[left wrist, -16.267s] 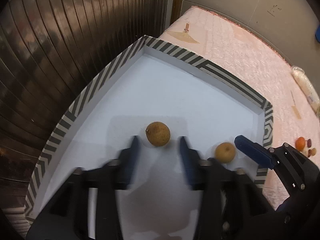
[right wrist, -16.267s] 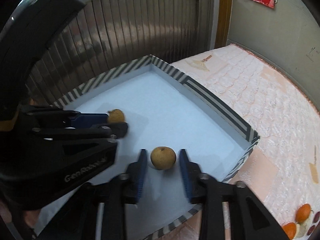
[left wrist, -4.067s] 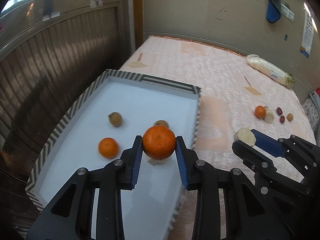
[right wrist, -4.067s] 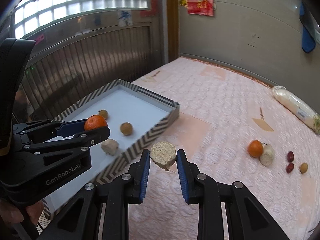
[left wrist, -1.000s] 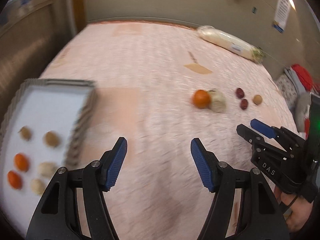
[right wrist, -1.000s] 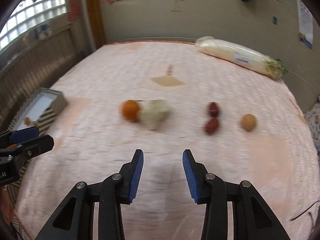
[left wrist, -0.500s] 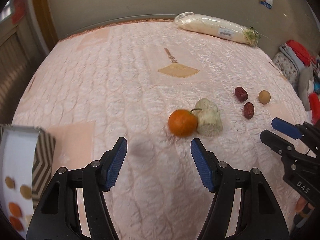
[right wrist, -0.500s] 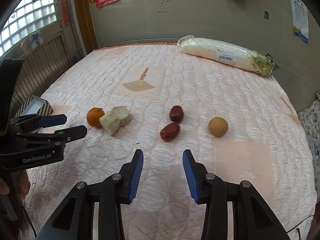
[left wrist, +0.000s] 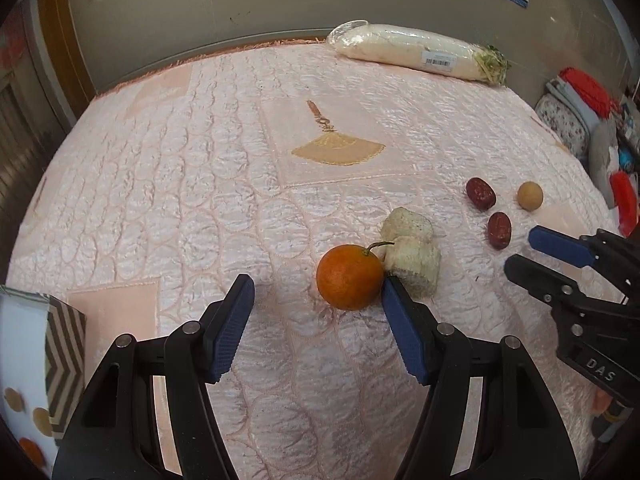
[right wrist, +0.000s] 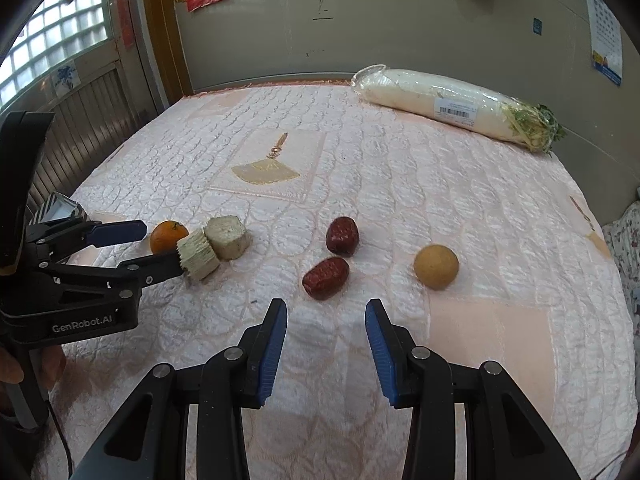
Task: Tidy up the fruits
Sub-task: 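Move both open tools back to the remaining fruits on the quilt, then grasp the last orange with the left tool while the right grasps a red date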
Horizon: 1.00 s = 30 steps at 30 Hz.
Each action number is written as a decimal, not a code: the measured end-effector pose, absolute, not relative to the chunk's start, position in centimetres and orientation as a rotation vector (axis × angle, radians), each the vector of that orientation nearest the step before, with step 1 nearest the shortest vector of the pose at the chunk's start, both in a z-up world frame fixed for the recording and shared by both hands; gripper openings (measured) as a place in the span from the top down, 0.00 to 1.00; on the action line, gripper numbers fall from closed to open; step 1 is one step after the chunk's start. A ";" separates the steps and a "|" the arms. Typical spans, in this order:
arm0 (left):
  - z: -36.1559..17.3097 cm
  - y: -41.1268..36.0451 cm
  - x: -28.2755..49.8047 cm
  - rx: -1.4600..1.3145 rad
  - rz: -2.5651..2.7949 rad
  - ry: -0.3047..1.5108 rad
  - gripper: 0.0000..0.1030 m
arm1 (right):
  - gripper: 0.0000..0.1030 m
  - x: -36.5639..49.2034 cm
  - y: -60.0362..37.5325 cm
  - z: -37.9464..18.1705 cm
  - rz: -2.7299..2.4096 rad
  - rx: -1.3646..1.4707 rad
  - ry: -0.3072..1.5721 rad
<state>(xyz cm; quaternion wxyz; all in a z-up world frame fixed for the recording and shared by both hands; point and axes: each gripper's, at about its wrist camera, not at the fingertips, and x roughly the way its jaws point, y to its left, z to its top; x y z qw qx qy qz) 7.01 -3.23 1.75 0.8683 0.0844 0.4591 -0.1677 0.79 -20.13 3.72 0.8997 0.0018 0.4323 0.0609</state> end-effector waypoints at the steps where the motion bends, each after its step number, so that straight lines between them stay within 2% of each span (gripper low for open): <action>1: 1.7 -3.3 7.0 0.182 -0.352 0.962 0.35 | 0.62 1.0 -20.1 3.6 0.127 0.001 0.893; 13: 1.3 -3.7 7.3 0.195 -0.356 0.957 0.35 | 0.62 3.5 -19.7 2.6 0.216 -0.112 0.891; 15: 1.3 -3.8 7.2 0.202 -0.353 0.950 0.36 | 0.73 3.5 -19.8 2.6 0.231 -0.095 0.892; 17: 1.4 -3.8 7.1 0.197 -0.356 0.944 0.47 | 0.73 3.4 -19.7 2.6 0.225 -0.090 0.894; 18: 1.5 -3.7 7.0 0.194 -0.357 0.938 0.64 | 0.73 3.3 -19.7 2.6 0.223 -0.083 0.893; 19: 1.6 -3.7 7.0 0.190 -0.359 0.939 0.69 | 0.73 3.2 -19.7 2.7 0.222 -0.074 0.893; 30: 2.1 -2.0 5.5 0.132 -0.343 0.954 0.69 | 0.73 0.2 -18.8 4.3 0.173 -0.011 0.852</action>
